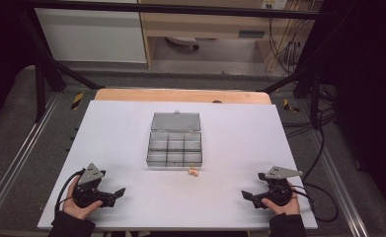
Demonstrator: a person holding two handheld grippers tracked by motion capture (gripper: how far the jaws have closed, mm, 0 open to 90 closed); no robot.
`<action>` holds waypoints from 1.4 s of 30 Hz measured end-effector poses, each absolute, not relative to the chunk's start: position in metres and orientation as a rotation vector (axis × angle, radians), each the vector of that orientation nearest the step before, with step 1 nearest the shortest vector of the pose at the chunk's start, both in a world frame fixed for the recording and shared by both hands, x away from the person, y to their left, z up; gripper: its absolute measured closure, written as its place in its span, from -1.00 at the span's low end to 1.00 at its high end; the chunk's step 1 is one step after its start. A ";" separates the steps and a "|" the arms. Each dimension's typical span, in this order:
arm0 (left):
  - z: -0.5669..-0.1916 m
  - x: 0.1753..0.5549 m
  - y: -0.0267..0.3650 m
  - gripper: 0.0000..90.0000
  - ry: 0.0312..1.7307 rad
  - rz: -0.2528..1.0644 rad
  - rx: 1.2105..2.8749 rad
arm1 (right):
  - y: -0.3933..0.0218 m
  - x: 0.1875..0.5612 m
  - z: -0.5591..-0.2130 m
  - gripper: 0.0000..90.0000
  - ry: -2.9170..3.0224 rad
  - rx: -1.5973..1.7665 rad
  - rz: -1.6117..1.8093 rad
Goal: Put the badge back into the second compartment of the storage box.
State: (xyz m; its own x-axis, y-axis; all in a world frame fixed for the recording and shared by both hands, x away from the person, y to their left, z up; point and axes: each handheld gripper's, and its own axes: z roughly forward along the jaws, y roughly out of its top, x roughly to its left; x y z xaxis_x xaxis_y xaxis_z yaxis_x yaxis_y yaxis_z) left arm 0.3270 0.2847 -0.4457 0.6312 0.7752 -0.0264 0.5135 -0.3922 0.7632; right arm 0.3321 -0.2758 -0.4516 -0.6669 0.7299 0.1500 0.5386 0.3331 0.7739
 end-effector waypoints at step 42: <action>-0.449 0.328 0.287 -0.96 1.013 0.425 2.081 | -0.240 0.331 -0.448 -0.99 2.409 1.110 1.267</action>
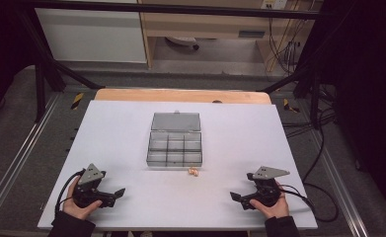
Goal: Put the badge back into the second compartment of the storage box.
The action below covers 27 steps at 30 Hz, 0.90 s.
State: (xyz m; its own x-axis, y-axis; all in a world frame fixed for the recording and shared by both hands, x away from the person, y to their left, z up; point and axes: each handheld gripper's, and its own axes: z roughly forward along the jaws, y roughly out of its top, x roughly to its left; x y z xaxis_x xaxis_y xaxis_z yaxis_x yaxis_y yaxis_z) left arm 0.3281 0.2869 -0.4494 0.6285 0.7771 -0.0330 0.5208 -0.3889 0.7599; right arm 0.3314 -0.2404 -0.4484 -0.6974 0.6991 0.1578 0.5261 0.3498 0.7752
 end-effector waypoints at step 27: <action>-0.450 0.328 0.287 -0.96 1.016 0.433 2.081 | -0.201 0.336 -0.442 -0.99 2.402 1.048 1.259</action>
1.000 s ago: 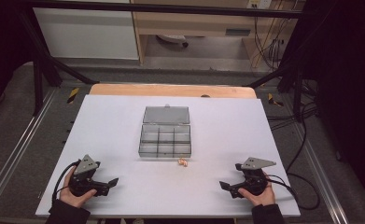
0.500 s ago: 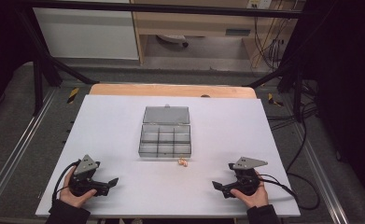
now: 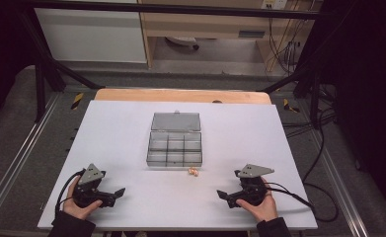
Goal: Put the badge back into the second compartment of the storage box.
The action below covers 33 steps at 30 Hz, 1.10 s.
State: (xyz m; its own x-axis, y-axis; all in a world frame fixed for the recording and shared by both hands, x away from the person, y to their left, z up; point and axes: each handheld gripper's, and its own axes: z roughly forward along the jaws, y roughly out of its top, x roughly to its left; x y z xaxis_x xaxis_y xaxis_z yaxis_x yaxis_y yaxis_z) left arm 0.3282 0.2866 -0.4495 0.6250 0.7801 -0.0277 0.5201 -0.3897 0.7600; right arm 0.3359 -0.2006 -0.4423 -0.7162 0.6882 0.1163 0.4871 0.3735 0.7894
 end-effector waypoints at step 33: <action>-0.449 0.328 0.287 -0.96 1.015 0.442 2.084 | -0.149 0.344 -0.441 -0.74 2.438 0.977 1.234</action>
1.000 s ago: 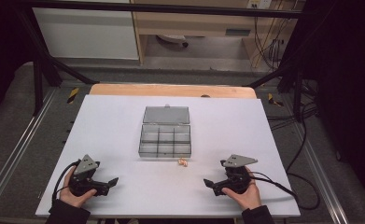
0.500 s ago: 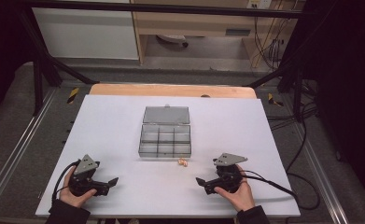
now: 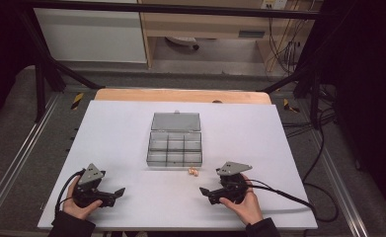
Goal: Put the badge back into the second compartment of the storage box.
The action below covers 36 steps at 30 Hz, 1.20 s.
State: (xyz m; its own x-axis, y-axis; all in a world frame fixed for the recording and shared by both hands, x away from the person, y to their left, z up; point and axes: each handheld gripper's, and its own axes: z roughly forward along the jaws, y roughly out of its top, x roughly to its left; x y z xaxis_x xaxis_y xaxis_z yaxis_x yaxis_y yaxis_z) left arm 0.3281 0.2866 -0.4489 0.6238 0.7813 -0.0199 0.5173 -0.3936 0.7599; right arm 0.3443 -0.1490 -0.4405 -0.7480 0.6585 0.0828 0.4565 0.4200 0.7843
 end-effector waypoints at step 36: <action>-0.449 0.328 0.286 -0.95 1.012 0.441 2.086 | -0.096 0.376 -0.451 0.11 2.483 0.847 1.070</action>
State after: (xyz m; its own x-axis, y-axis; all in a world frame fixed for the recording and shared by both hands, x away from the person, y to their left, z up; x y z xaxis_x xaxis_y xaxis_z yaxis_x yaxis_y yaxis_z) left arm 0.3281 0.2861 -0.4489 0.6257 0.7798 -0.0195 0.5162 -0.3952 0.7598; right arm 0.3762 -0.0958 -0.4507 -0.7783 0.6263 -0.0454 0.3971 0.5469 0.7371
